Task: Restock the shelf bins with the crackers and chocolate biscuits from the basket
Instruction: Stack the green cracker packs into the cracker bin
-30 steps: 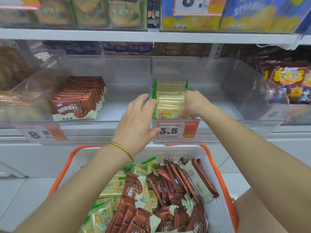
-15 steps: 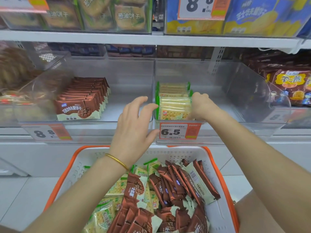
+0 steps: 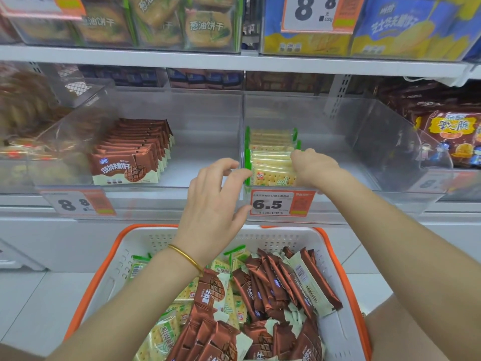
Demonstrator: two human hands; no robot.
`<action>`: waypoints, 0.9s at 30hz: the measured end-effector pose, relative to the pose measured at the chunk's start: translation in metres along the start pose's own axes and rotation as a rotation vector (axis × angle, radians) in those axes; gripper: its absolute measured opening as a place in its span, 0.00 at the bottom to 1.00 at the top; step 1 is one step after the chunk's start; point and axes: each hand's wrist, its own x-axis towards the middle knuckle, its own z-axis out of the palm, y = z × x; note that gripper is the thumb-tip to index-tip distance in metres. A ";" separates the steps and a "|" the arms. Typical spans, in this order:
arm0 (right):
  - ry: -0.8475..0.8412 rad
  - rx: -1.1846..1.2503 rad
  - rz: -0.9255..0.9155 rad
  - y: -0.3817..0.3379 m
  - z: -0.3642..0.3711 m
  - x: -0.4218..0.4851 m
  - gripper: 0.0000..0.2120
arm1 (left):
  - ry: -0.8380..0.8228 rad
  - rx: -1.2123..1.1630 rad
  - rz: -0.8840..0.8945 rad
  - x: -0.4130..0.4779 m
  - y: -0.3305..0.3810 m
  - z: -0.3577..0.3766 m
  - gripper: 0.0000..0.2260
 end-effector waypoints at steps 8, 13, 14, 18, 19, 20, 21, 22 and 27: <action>0.076 -0.101 -0.086 -0.001 0.005 0.010 0.14 | -0.038 0.031 0.009 0.008 0.008 0.006 0.25; 0.046 -0.068 -0.080 0.000 0.006 0.010 0.16 | -0.047 0.040 0.008 0.009 0.008 0.008 0.25; 0.041 -0.052 -0.073 0.001 0.005 0.009 0.16 | -0.046 0.039 0.010 0.009 0.008 0.008 0.25; 0.045 -0.011 -0.054 0.005 0.004 0.008 0.17 | -0.042 0.037 0.013 0.008 0.007 0.008 0.25; 0.054 -0.004 -0.049 0.007 0.004 0.007 0.18 | -0.041 0.037 0.014 0.007 0.007 0.007 0.24; 0.055 0.004 -0.044 0.008 0.004 0.006 0.20 | -0.038 0.037 0.015 0.006 0.006 0.008 0.24; 0.051 0.004 -0.039 0.009 0.003 0.005 0.22 | -0.030 0.034 0.017 0.004 0.005 0.008 0.24; 0.039 -0.003 -0.033 0.010 0.001 0.004 0.25 | -0.015 0.026 0.018 0.002 0.004 0.008 0.23; 0.215 0.181 -0.033 0.011 -0.029 -0.029 0.25 | 0.061 -0.025 0.029 -0.033 -0.007 0.001 0.13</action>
